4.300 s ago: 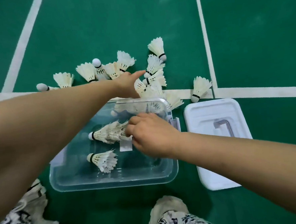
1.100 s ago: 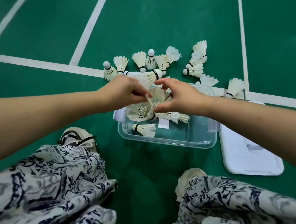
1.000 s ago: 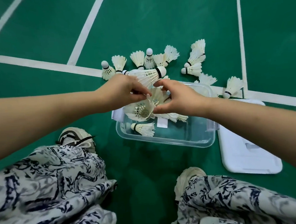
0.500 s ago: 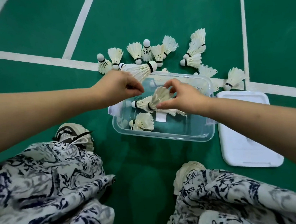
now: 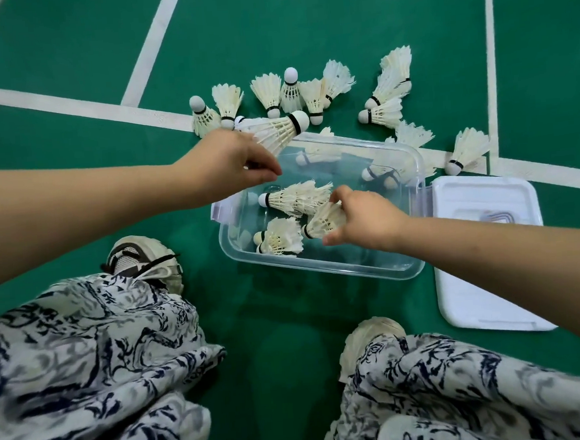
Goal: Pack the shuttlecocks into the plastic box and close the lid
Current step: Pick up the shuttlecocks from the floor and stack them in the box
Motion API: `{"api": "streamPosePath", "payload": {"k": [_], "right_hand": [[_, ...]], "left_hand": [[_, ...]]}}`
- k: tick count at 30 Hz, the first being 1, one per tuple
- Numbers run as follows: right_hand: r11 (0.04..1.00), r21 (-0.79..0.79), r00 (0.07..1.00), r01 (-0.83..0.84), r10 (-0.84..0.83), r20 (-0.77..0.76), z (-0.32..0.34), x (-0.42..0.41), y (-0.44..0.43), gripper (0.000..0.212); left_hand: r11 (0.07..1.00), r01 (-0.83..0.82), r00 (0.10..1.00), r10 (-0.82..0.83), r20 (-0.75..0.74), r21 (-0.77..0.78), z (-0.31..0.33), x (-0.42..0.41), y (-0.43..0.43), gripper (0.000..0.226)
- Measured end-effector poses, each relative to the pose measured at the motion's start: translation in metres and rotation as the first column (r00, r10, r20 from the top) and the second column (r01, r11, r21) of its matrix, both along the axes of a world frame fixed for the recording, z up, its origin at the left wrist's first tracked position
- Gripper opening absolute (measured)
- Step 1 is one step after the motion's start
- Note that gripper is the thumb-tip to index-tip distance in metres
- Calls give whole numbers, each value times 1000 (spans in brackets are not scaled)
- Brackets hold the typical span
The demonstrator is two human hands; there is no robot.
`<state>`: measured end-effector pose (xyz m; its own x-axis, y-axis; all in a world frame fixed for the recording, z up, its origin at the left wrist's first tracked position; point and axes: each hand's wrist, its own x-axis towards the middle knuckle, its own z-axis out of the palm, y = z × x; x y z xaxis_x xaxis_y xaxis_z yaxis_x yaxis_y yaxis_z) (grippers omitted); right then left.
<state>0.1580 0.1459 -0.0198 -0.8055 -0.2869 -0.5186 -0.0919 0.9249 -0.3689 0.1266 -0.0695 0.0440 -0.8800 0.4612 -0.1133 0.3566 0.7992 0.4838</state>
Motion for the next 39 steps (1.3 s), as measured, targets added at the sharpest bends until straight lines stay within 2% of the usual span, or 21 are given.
{"api": "streamPosePath", "payload": {"k": [3, 5, 14, 22, 25, 28, 32, 39], "right_hand": [[995, 56, 995, -87, 89, -34, -9, -1, -6, 75], [992, 56, 993, -117, 118, -6, -15, -1, -12, 74], [990, 58, 985, -127, 119, 126, -27, -1, -14, 70], [997, -18, 974, 81, -75, 212, -35, 5, -6, 73], [994, -32, 969, 104, -94, 227, -38, 3, -9, 73], [998, -17, 969, 65, -59, 242, -37, 0, -14, 75], [995, 86, 969, -46, 23, 245, -35, -3, -21, 81], [969, 197, 972, -148, 106, 209, -38, -5, -19, 72]], "left_hand": [[1000, 8, 1000, -8, 1, 6, -1, -2, -3, 15], [1000, 10, 1000, -10, -4, 2, -2, -5, -5, 14], [999, 35, 999, -35, -20, 3, -7, -11, -5, 15], [996, 84, 996, -84, -13, 8, -4, -4, -6, 15], [997, 80, 997, -80, -4, 7, -3, -4, -5, 15], [996, 86, 996, -86, -17, 6, -2, -4, -3, 15], [995, 100, 995, -100, -25, 5, -3, -6, -3, 14], [997, 74, 997, -74, 2, 3, -5, -6, -7, 16]]}}
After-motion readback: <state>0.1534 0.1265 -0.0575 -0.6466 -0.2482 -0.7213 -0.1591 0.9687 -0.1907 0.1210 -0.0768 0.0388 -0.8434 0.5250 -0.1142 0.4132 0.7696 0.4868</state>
